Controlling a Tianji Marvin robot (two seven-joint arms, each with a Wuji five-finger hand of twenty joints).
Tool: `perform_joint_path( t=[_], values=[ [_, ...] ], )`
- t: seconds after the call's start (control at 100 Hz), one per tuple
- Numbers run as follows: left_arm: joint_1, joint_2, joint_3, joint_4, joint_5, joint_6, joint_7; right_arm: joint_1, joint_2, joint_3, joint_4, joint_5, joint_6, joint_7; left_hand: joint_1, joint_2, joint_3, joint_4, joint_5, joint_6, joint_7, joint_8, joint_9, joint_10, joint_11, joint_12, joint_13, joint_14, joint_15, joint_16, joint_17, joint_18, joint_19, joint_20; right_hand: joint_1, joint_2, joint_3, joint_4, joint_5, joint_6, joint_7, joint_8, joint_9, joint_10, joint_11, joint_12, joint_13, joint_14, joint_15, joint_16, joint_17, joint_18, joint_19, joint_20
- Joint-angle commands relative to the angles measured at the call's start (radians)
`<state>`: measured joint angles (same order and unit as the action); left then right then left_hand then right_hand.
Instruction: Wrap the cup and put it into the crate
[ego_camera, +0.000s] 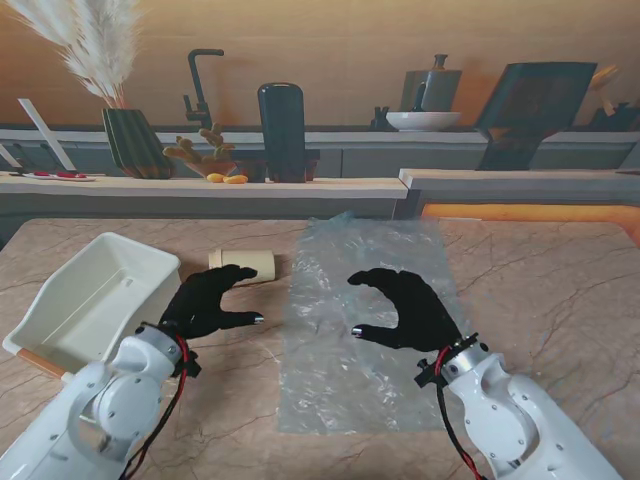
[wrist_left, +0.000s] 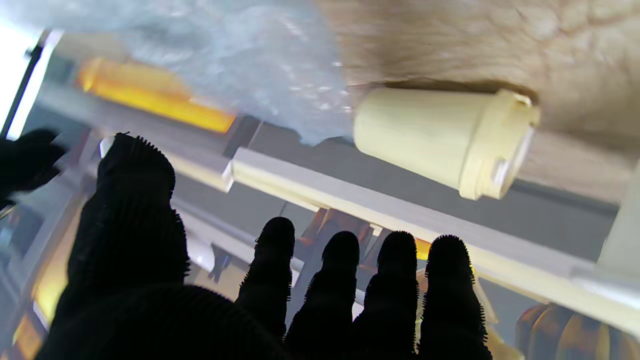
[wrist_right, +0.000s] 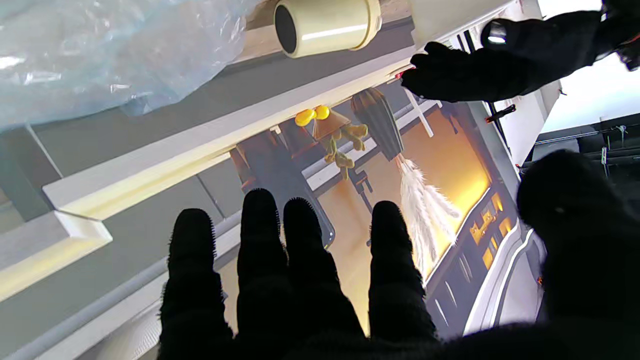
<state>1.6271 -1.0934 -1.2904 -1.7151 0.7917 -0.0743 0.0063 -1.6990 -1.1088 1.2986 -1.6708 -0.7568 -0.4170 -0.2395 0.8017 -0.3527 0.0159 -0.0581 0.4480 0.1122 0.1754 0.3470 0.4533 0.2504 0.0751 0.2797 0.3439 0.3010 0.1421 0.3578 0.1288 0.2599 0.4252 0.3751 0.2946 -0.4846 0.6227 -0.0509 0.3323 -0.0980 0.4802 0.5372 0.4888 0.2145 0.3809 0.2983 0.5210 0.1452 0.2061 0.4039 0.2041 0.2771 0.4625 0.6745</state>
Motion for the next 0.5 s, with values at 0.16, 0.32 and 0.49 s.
perform_joint_path(
  t=[0.16,0.32,0.49],
  values=[
    [-0.204,0.028,0.063,0.054,0.064,0.043,-0.135,-0.032,-0.007,0.011,-0.03,0.011,0.009,0.009,-0.021,0.007,0.01,0.033,-0.138,-0.024,-0.036,-0.046,-0.14,-0.03,-0.041,-0.049,-0.116,-0.046,-0.041,-0.06,-0.052,-0.055,-0.117,-0.046,0.006,-0.001,0.007,0.026,0.01,-0.002,-0.019,0.014,0.007,-0.01,-0.012,0.014,0.005,-0.001,-0.002,0.014,-0.004,-0.001,0.008,0.023],
    [-0.37,0.048,0.15,0.121,0.088,0.102,-0.294,-0.051,-0.008,0.02,-0.044,-0.011,-0.002,-0.012,-0.123,-0.056,0.228,0.017,-0.21,-0.052,-0.008,-0.098,-0.225,-0.049,-0.044,-0.079,-0.173,-0.061,-0.054,-0.09,-0.068,-0.075,-0.212,-0.005,0.003,0.005,0.006,0.026,0.015,-0.002,-0.02,0.016,0.012,-0.011,-0.012,0.015,0.01,-0.001,-0.002,0.016,0.0,0.001,0.009,0.025],
    [-0.532,0.053,0.286,0.227,0.094,0.175,-0.372,-0.068,-0.011,0.03,-0.056,-0.004,-0.001,-0.021,-0.149,-0.062,0.26,0.015,-0.256,-0.043,-0.02,-0.11,-0.266,-0.053,-0.031,-0.086,-0.194,-0.066,-0.059,-0.095,-0.065,-0.079,-0.252,-0.026,0.005,0.01,0.005,0.027,0.016,-0.002,-0.022,0.019,0.012,-0.009,-0.014,0.015,0.01,-0.001,-0.002,0.017,-0.001,0.001,0.007,0.026]
  ],
)
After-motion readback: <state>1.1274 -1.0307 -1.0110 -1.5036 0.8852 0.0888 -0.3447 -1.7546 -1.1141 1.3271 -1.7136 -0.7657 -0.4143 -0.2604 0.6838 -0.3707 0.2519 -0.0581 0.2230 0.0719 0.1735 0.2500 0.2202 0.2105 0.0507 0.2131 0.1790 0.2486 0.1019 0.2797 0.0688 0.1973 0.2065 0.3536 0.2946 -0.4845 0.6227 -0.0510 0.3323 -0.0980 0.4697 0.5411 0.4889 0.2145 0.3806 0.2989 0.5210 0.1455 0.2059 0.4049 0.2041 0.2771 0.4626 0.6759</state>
